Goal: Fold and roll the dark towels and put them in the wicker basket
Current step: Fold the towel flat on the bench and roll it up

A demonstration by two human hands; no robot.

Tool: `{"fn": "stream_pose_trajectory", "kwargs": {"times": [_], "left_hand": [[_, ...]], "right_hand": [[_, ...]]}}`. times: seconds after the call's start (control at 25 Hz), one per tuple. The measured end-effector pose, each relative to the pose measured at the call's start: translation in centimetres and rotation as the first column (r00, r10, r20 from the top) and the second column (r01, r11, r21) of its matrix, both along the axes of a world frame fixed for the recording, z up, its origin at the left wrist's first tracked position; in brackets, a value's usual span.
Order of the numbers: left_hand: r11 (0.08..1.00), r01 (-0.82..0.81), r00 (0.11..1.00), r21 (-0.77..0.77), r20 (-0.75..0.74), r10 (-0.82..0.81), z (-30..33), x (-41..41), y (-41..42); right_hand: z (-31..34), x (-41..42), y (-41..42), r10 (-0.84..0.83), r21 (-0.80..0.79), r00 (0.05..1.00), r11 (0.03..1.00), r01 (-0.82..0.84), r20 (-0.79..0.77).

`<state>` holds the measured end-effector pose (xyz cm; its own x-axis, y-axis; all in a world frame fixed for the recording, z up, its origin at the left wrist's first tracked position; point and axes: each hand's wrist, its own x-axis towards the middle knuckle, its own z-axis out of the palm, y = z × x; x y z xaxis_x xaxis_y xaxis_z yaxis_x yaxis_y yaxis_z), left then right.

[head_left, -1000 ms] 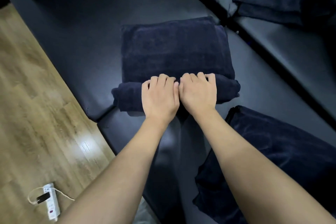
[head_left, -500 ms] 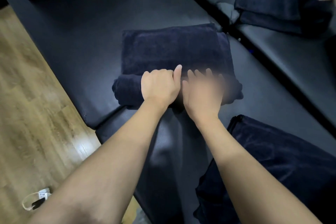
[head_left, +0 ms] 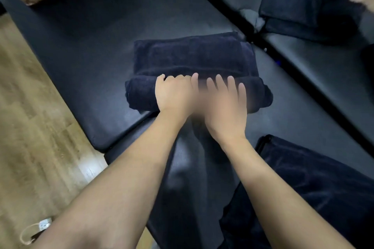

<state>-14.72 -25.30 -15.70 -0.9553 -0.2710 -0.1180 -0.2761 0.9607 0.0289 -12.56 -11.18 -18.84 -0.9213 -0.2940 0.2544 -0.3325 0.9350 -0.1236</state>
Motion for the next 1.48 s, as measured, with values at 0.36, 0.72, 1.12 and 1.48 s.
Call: {"fn": "stream_pose_trajectory", "kwargs": {"times": [0.36, 0.72, 1.12, 1.48], "left_hand": [[0.996, 0.084, 0.975, 0.024, -0.21, -0.078, -1.8, 2.1, 0.4], [0.995, 0.083, 0.973, 0.055, -0.222, -0.069, -1.5, -1.4, -1.0], [0.999, 0.023, 0.997, 0.044, -0.069, -0.02, -0.2, -6.2, -1.7], [0.997, 0.055, 0.935, 0.048, -0.354, -0.035, -2.6, -3.1, -1.2]], "right_hand": [[0.3, -5.8, -2.4, -0.065, 0.051, 0.998, 0.997, 0.064, 0.006], [-0.5, -5.8, -2.3, -0.019, 0.044, 0.996, 0.999, 0.023, -0.093], [-0.1, -7.3, -2.6, -0.076, 0.041, 0.996, 0.996, 0.079, -0.056], [0.5, -12.0, -3.6, -0.023, 0.101, 0.998, 0.995, 0.029, -0.058]]}}
